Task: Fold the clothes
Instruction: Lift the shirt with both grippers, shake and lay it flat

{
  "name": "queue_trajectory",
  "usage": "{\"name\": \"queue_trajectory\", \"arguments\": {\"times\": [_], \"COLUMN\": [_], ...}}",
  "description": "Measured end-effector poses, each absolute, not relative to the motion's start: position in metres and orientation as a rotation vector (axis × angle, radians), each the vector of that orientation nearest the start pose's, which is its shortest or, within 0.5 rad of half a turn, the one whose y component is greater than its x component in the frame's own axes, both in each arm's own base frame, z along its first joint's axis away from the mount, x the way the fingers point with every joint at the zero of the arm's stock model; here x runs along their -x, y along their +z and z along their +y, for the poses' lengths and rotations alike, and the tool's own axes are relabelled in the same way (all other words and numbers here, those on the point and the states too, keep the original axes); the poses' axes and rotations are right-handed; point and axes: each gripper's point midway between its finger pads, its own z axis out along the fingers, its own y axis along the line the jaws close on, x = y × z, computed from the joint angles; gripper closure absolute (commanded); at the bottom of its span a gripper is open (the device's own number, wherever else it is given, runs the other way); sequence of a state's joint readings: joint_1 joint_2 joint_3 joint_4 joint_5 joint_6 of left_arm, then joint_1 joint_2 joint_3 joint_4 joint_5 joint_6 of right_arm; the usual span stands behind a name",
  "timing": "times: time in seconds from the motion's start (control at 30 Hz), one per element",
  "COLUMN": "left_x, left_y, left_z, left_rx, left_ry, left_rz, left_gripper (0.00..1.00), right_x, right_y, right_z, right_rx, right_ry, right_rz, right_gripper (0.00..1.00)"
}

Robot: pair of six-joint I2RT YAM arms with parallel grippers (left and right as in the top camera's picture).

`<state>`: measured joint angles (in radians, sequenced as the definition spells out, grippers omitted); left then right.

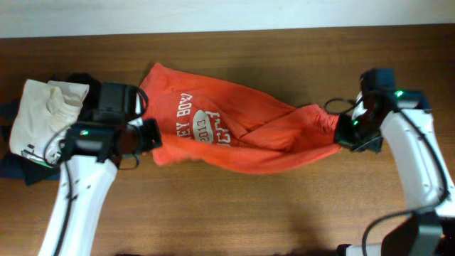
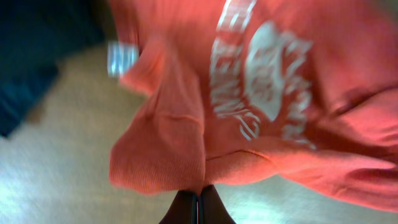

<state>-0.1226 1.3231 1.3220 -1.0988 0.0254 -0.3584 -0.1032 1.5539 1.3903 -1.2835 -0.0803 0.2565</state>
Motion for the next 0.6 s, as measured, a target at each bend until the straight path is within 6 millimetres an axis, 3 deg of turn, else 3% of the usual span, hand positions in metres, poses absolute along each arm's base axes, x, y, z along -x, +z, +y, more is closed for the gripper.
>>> {"name": "queue_trajectory", "arguments": {"times": [0.13, 0.17, 0.27, 0.33, 0.43, 0.53, 0.6], "left_x": [-0.323, -0.325, -0.326, -0.317, -0.302, -0.298, -0.309], "left_y": [0.293, 0.317, 0.380, 0.431, 0.476, 0.496, 0.501], "left_z": [-0.035, -0.028, 0.003, 0.018, 0.024, 0.024, 0.019], "left_rx": [0.196, 0.205, 0.283, 0.299, 0.285, 0.266, 0.242], "left_ry": [-0.177, -0.168, -0.124, -0.096, -0.079, -0.079, -0.107], "left_rz": [2.440, 2.375, 2.203, 2.069, 1.946, 1.874, 1.856], "left_gripper": [1.00, 1.00, 1.00, 1.00, 1.00, 1.00, 1.00], "right_x": [-0.306, -0.307, -0.307, -0.305, -0.288, -0.279, -0.295], "right_y": [0.252, 0.283, 0.349, 0.411, 0.474, 0.496, 0.491], "right_z": [-0.009, -0.008, -0.006, -0.009, -0.019, -0.033, -0.038], "right_rx": [-0.403, -0.373, -0.311, -0.275, -0.273, -0.310, -0.321], "right_ry": [0.210, 0.219, 0.220, 0.193, 0.110, 0.020, 0.001], "right_rz": [2.818, 2.751, 2.580, 2.384, 2.163, 2.076, 2.088], "right_gripper": [0.96, 0.96, 0.96, 0.96, 0.96, 0.96, 0.96]}}
